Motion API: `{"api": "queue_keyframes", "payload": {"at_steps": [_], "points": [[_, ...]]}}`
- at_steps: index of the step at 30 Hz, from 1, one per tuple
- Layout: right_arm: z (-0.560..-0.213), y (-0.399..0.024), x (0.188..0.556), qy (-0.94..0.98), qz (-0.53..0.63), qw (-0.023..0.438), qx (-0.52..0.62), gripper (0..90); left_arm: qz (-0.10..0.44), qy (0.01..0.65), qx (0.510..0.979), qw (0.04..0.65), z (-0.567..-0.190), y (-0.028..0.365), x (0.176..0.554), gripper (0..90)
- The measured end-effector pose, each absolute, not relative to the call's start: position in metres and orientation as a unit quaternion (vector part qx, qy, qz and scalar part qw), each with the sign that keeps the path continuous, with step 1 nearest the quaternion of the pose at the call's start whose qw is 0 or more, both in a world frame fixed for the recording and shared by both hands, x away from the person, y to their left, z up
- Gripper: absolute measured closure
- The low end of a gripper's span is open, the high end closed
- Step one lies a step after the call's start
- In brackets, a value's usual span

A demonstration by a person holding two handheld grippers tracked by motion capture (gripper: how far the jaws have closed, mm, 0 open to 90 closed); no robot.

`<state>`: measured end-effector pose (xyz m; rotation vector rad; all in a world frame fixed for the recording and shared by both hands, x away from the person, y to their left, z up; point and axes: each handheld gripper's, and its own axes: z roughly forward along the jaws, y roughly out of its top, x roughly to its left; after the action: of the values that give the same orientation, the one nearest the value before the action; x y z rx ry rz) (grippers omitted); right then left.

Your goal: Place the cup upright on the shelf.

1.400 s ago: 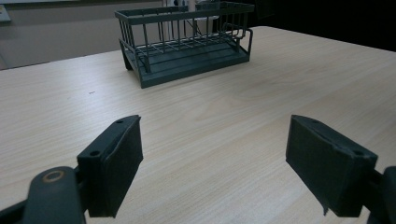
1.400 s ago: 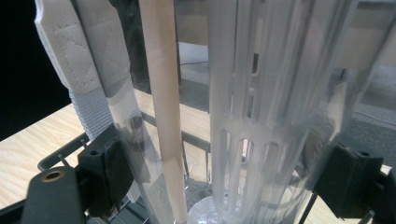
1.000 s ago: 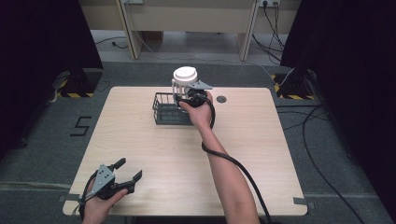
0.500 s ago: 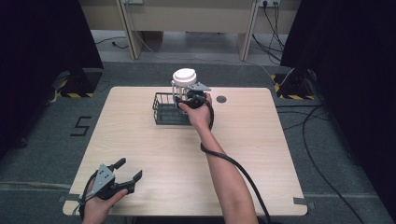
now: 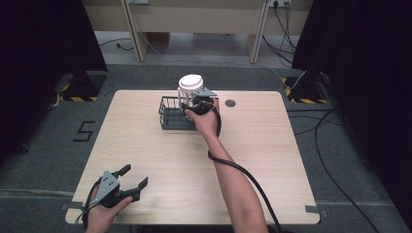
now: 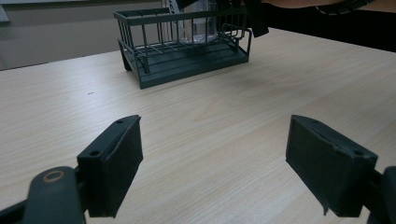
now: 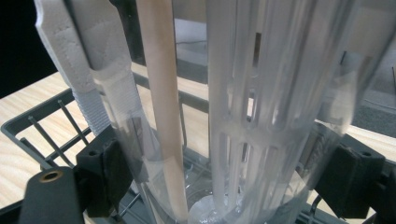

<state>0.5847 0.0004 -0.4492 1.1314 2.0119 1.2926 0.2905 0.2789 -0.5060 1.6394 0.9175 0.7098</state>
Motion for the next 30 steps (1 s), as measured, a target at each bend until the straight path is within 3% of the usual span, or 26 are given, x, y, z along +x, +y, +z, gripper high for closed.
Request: {"api": "queue_keyframes", "payload": {"at_steps": [30], "points": [[-0.431, -0.016, 0.556, 0.731, 0.487, 0.24, 0.413, 15.3, 0.3, 0.386, 0.689, 0.535, -0.506, 0.278, 0.29, 18.0]]}}
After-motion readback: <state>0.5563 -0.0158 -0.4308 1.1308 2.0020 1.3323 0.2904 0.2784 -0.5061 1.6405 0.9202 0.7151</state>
